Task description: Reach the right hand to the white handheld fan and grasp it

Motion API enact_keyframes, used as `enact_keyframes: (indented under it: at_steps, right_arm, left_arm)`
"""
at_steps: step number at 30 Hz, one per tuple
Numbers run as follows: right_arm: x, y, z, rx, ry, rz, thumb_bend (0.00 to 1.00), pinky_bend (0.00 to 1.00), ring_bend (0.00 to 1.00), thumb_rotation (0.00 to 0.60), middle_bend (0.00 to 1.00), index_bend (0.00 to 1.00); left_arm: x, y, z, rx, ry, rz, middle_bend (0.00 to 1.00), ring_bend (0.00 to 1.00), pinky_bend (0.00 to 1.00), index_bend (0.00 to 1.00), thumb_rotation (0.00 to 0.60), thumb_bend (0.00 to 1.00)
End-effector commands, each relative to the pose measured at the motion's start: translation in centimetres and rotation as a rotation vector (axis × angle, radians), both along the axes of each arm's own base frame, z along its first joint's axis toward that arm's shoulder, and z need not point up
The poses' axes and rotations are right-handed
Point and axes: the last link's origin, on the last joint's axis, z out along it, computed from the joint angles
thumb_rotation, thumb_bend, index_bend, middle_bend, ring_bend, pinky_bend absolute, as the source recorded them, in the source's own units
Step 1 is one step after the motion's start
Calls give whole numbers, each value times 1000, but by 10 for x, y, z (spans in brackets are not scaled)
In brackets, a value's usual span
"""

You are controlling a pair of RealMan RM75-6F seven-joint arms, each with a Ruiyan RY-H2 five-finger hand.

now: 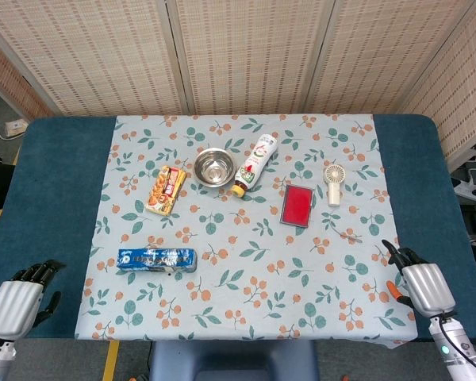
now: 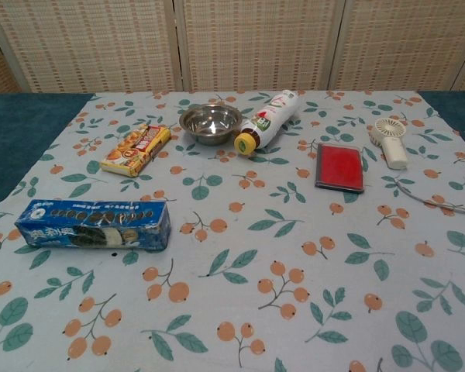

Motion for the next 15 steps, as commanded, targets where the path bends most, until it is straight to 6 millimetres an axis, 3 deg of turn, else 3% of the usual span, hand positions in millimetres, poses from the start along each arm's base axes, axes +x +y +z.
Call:
enact_keyframes:
  at_steps: [1,10,13,15]
  right_arm:
    - [0,1,1,0,-1,3,250,505,182,600,354,0]
    - [1,1,0,-9,1,24,259,505,182,600,353,0]
    - [2,-2,0,-23,-7,29,345,505,212,600,355,0]
    - [3,-7,1,-44,-15,34,424,520,303,600,416,0]
  left_arm:
    - [0,0,0,-3,2,-2,244,282,425,255,600,425]
    - [1,-1,0,-3,-10,-6,243,282,426,256,600,425]
    - [1,1,1,-2,-19,-10,244,282,426,256,600,424]
    - [0,2,1,0,-22,-9,246,282,426,257,600,424]
